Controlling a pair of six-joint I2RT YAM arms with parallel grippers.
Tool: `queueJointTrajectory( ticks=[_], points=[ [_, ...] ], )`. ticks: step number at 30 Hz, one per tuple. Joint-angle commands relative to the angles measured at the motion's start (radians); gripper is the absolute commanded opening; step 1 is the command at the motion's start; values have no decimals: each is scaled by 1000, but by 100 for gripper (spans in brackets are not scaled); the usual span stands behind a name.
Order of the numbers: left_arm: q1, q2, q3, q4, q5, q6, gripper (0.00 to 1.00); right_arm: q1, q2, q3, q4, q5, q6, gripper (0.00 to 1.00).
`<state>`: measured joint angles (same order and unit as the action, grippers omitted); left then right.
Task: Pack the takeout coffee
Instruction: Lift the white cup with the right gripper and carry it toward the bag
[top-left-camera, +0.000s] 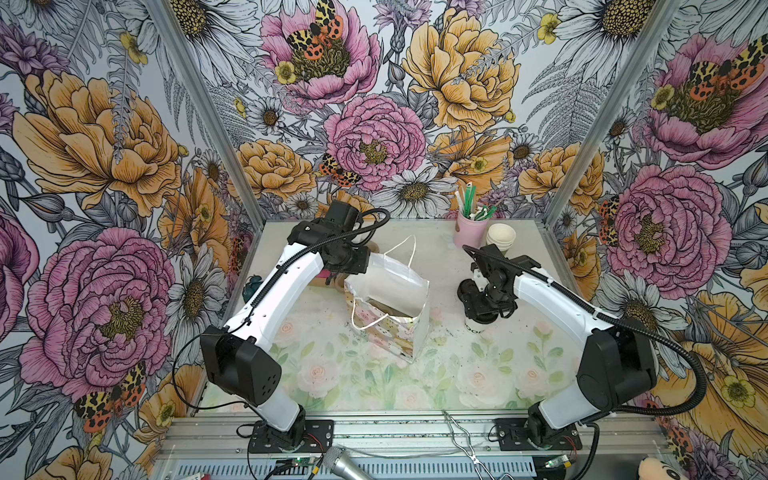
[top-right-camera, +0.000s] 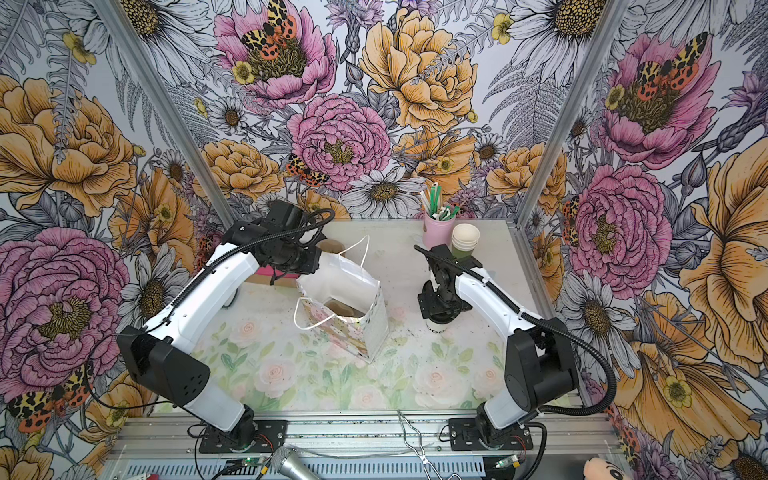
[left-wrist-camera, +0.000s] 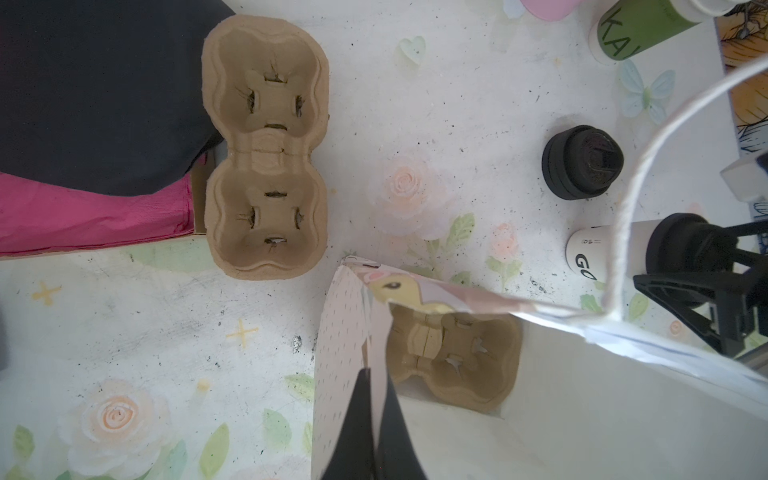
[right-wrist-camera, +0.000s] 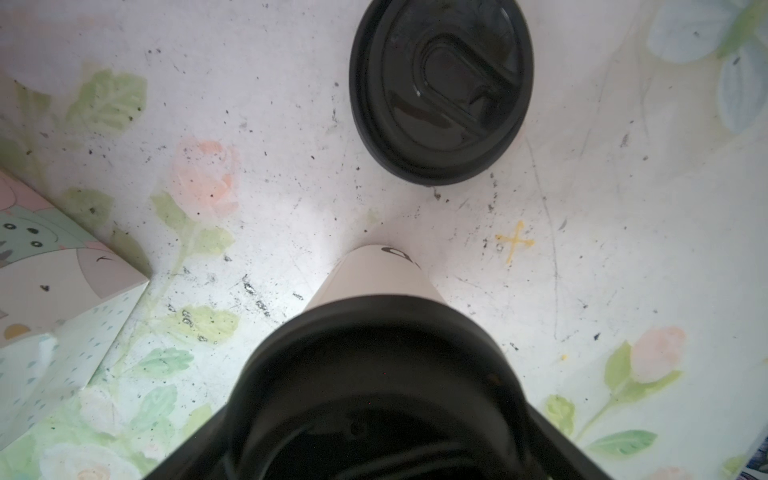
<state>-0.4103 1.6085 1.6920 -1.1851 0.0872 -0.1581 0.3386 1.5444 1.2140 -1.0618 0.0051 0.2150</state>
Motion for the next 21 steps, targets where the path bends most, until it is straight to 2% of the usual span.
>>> queueJointTrajectory(
  ticks=[1,10,21],
  points=[
    [-10,19,-8,9,21,-10,0,-6,-54,9,6,-14,-14,92],
    [-13,24,-6,12,21,-12,0,-5,-141,59,-5,-73,-11,91],
    [-21,28,-3,19,22,-17,0,1,-223,234,-64,-156,-29,89]
  ],
)
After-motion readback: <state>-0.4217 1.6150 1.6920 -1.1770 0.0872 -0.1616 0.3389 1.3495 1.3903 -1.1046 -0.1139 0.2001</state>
